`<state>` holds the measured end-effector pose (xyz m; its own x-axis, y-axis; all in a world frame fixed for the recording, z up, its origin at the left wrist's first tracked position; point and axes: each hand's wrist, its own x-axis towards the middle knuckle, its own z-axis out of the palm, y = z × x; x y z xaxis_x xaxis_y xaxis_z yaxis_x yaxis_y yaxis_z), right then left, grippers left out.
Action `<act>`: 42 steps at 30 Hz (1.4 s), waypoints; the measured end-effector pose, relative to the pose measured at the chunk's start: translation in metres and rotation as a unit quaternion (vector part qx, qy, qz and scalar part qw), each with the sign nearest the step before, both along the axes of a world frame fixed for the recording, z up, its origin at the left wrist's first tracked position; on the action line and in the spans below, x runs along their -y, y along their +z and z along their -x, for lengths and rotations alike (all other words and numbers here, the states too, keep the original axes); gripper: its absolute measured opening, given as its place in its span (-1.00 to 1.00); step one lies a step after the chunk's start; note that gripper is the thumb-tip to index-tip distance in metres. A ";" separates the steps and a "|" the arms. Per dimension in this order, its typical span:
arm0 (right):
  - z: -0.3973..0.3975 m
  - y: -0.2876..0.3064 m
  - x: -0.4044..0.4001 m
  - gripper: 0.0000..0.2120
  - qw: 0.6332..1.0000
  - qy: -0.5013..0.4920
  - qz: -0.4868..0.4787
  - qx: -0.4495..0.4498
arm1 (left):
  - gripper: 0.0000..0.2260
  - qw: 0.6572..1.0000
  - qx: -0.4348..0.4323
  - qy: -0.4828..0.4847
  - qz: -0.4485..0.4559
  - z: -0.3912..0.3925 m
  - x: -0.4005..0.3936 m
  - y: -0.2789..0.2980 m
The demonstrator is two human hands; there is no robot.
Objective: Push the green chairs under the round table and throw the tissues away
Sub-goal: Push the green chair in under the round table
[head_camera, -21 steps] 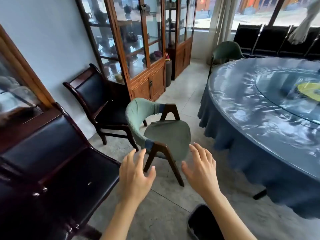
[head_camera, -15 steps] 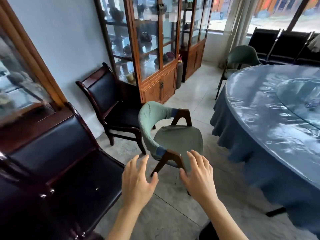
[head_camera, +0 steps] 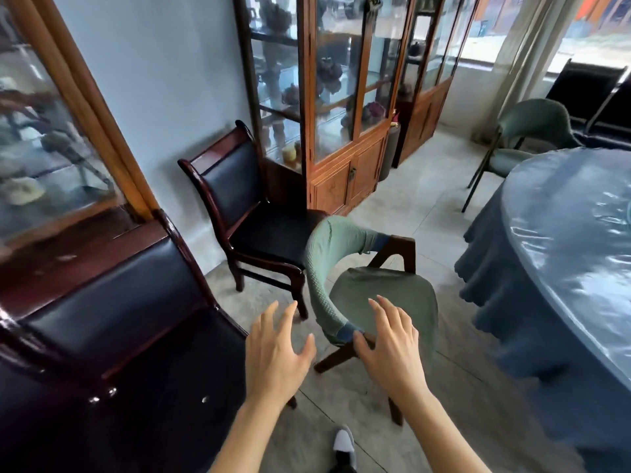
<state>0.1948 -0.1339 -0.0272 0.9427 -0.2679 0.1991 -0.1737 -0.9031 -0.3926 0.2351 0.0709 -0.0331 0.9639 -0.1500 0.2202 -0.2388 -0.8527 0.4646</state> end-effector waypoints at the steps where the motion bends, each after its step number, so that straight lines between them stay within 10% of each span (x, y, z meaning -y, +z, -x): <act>1: -0.013 -0.002 0.003 -0.39 1.000 0.003 -0.001 0.002 | -0.45 1.000 0.000 0.003 -0.002 -0.013 0.002 -0.002; 25: -0.291 -0.024 0.101 -0.40 0.996 0.035 -0.070 -0.035 | -0.44 0.999 -0.013 -0.004 -0.049 -0.295 0.110 0.005; 42: -0.400 -0.051 0.160 -0.44 0.958 -0.264 -0.106 -0.031 | -0.44 0.950 -0.031 -0.303 -0.073 -0.499 0.244 -0.022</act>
<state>0.5943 -0.2942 -0.0779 0.6728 -0.7390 0.0354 -0.6139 -0.5843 -0.5307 0.7340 -0.1728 -0.0551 0.7018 -0.7051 0.1012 -0.6820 -0.6240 0.3815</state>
